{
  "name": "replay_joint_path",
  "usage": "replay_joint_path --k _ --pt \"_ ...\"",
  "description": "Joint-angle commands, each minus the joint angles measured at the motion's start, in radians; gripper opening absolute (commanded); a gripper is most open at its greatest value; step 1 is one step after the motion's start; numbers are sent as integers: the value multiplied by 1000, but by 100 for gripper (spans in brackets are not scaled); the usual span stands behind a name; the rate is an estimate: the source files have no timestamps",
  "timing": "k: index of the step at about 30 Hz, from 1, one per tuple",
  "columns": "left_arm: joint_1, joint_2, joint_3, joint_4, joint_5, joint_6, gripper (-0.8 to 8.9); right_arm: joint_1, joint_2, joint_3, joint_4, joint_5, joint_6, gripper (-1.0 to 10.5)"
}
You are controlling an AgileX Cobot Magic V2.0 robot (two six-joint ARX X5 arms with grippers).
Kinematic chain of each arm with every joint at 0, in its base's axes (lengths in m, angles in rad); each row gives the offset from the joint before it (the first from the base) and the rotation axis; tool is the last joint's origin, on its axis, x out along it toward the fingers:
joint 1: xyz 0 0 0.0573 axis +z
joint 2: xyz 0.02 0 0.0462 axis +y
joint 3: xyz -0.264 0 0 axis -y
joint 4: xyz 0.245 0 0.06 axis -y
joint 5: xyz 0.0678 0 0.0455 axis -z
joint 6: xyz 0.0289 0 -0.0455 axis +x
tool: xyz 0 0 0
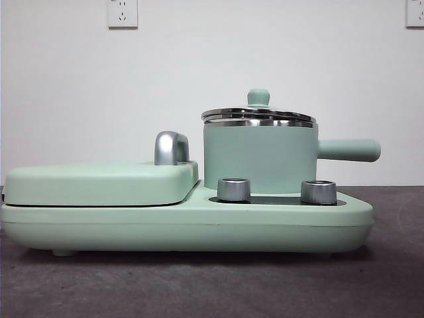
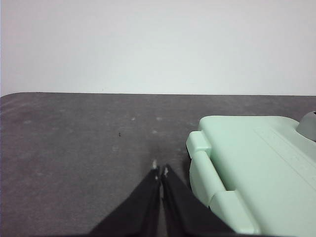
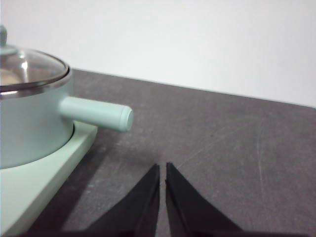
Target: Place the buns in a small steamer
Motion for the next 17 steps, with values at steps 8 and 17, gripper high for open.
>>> replay_joint_path --k 8,17 --pt "0 -1 -19 12 -2 10 7 -5 -2 -17 52 1 3 20" --pt "0 -1 -19 12 -2 10 7 -5 -2 -17 53 1 3 20"
